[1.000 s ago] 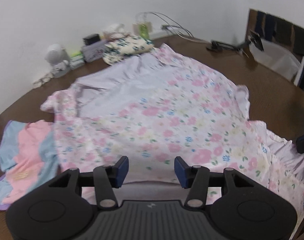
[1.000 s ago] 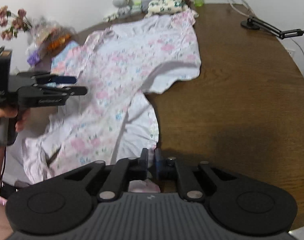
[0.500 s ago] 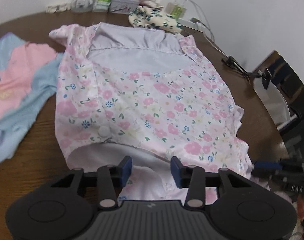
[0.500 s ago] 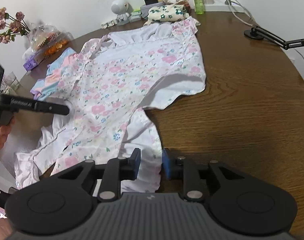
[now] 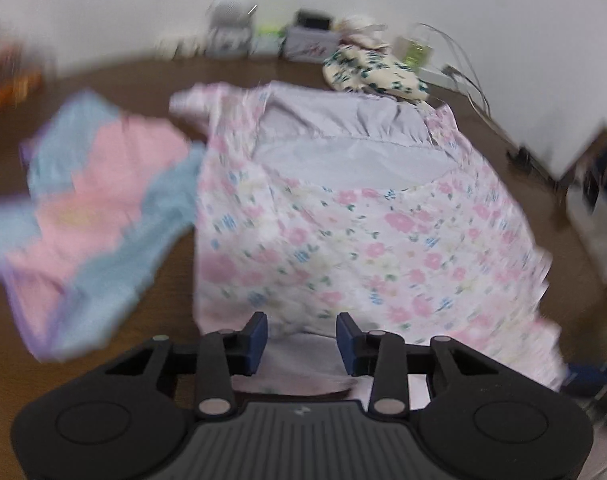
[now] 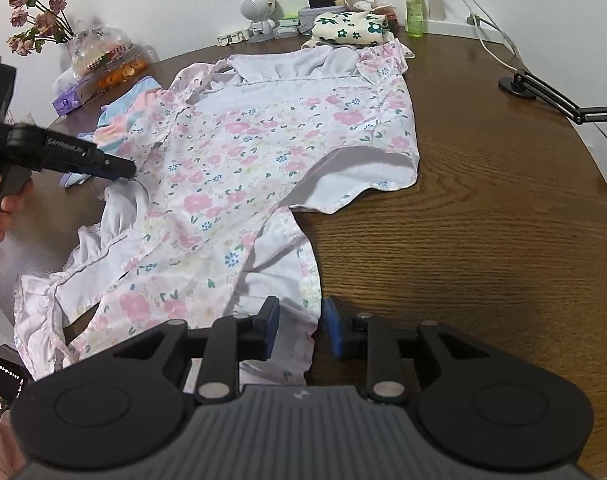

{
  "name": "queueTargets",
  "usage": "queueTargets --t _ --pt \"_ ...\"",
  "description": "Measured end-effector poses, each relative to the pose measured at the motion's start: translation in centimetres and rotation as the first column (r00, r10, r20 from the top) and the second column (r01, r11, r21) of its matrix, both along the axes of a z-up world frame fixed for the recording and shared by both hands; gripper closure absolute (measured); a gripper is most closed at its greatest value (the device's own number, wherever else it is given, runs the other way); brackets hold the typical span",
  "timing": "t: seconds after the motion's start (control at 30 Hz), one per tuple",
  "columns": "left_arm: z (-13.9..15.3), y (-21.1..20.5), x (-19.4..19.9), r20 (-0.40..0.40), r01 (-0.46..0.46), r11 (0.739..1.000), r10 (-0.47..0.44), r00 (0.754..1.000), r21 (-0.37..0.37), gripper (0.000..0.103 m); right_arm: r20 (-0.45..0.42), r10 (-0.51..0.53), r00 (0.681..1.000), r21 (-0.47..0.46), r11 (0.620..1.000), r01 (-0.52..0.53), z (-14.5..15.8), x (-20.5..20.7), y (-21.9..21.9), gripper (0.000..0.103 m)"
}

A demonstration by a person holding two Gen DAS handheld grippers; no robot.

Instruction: Fold clothes

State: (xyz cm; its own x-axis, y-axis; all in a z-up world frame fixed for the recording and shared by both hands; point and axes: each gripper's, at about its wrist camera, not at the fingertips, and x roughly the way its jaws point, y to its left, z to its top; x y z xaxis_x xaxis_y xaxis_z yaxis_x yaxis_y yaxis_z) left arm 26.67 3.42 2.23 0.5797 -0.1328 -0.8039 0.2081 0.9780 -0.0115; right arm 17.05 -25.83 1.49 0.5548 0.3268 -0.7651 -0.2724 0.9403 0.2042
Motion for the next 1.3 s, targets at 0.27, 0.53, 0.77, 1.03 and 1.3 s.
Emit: queueTargets --t 0.27,0.53,0.77,1.03,1.3 --pt "-1.4 -2.5 -1.8 0.048 0.189 0.896 -0.227 0.973 0.401 0.068 0.009 0.012 1.0 0.004 1.0 -0.012 -0.1 0.1 0.0 0.075" --pt "-2.9 -3.3 -2.5 0.039 0.267 0.836 -0.325 0.945 0.479 0.101 0.011 -0.008 1.0 0.019 1.0 0.007 -0.1 0.2 -0.1 0.076" --pt "-2.0 -2.9 -3.1 0.139 0.165 0.853 -0.265 0.954 0.496 0.103 -0.003 0.002 1.0 0.004 1.0 -0.002 -0.2 0.3 0.3 0.1" --pt "-1.8 -0.7 -2.6 0.144 0.071 0.93 -0.131 0.981 0.36 0.101 -0.042 -0.046 0.998 0.05 0.998 0.049 -0.1 0.1 -2.1 0.099" --pt "-1.0 -0.1 -3.3 0.159 0.079 0.962 -0.123 0.98 0.262 0.067 -0.018 -0.069 0.997 0.063 0.996 0.07 0.7 -0.5 -2.9 0.078"
